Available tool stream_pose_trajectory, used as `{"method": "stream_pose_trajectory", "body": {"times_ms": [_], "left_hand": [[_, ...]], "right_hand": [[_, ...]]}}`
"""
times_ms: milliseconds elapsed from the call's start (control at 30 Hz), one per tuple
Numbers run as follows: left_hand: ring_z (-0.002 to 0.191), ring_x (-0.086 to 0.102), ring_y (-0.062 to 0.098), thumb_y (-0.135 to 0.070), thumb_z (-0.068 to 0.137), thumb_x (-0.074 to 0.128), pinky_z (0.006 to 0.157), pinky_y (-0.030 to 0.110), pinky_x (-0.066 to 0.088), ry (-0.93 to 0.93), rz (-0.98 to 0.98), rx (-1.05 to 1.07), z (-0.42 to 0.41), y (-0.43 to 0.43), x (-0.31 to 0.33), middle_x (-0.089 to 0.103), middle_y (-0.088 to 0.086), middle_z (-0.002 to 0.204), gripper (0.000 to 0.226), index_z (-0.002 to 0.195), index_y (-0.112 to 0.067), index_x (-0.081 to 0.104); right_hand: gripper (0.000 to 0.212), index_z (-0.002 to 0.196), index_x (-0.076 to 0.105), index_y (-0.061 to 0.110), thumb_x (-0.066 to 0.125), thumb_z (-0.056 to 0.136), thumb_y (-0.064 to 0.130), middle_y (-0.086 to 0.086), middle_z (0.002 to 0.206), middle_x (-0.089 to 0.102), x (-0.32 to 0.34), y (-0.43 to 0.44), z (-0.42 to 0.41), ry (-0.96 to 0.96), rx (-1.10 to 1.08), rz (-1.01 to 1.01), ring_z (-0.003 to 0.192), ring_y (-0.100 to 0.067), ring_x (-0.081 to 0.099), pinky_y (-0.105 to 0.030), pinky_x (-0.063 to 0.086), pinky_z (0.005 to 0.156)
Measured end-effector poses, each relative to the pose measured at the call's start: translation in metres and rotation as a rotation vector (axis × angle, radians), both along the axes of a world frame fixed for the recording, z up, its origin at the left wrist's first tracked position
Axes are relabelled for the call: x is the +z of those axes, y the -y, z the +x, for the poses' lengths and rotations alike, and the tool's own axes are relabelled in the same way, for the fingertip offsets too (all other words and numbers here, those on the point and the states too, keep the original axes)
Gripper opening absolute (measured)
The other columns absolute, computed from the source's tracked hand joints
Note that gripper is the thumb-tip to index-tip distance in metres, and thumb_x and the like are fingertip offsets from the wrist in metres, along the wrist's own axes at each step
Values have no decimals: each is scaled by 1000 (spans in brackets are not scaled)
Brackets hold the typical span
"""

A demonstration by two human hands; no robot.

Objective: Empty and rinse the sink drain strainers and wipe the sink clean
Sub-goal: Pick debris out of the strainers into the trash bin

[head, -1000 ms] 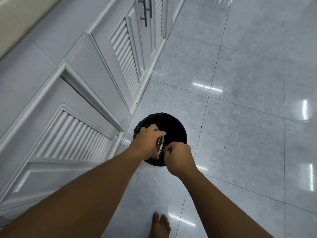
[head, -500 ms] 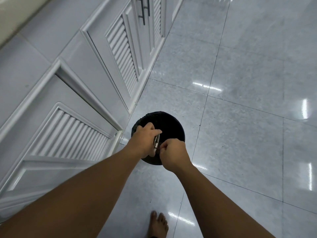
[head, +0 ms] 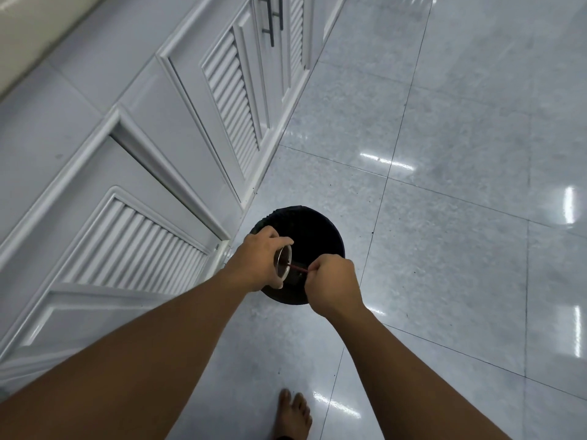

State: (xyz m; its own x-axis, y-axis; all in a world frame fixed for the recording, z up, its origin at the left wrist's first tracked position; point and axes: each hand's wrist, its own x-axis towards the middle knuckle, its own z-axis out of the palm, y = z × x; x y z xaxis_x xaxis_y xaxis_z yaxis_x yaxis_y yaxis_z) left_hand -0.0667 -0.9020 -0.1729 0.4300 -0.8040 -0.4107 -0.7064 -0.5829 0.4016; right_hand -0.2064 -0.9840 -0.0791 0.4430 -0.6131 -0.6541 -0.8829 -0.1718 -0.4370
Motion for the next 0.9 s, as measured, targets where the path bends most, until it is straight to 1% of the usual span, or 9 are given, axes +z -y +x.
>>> {"method": "stream_pose_trajectory", "body": {"times_ms": [100,167,233,333,433,567,633,767,900], "left_hand": [[118,47,19,-31,57,93,87,28,47,-9,-11,20,3,-3,1,46,-8,132,94,140,-35,50],[117,49,18,-35,58,92,86,24,42,-6,-19,14,2,-4,1,47,-8,132,93,141,-35,49],[116,50,17,-36,59,92,85,24,40,-13,-22,4,0,-6,2,48,-8,131,92,140,-35,50],[112,49,15,-31,55,94,85,25,44,-71,-27,22,2,-9,5,48,-10,128,94,139,-34,52],[110,47,13,-29,54,95,87,26,47,-104,-26,45,5,-13,9,47,-11,128,95,139,-35,52],[115,49,15,-30,56,95,90,26,45,-121,-45,38,3,-15,11,49,-9,131,94,140,-34,52],[116,50,15,-30,57,95,91,26,44,-129,-59,28,2,-15,12,50,-9,131,93,140,-34,52],[116,48,15,-28,55,96,91,26,44,-142,-57,41,7,-17,12,49,-9,130,95,139,-34,53],[116,48,16,-27,54,96,87,25,43,-121,-31,53,8,-17,10,47,-10,131,97,140,-34,52]], "right_hand": [[18,111,70,8,57,98,8,-9,100,69,5,-4,-3,46,-29,-21,83,-21,65,-25,54,73],[18,110,71,9,58,98,8,-9,99,70,9,-9,1,86,10,-18,80,-20,64,-25,50,69],[20,113,70,8,58,98,8,-10,104,70,10,-11,7,94,52,-5,85,-21,65,-27,54,77],[21,115,69,6,58,97,4,-12,107,69,8,-6,7,46,57,-6,94,-25,67,-33,58,89],[21,114,69,5,57,97,4,-12,106,68,9,-2,1,-3,8,-25,91,-26,67,-32,59,86],[18,108,71,7,56,97,5,-11,98,70,12,-13,3,53,34,-51,82,-24,66,-27,51,69],[18,111,70,6,58,97,6,-12,101,70,10,-17,8,48,75,-37,84,-23,66,-27,52,72],[21,114,69,4,57,96,3,-13,106,69,4,-15,10,-33,118,-41,94,-27,67,-34,58,88],[21,115,68,5,58,96,4,-13,104,67,4,-12,9,-57,48,-65,89,-26,66,-33,59,85]]}}
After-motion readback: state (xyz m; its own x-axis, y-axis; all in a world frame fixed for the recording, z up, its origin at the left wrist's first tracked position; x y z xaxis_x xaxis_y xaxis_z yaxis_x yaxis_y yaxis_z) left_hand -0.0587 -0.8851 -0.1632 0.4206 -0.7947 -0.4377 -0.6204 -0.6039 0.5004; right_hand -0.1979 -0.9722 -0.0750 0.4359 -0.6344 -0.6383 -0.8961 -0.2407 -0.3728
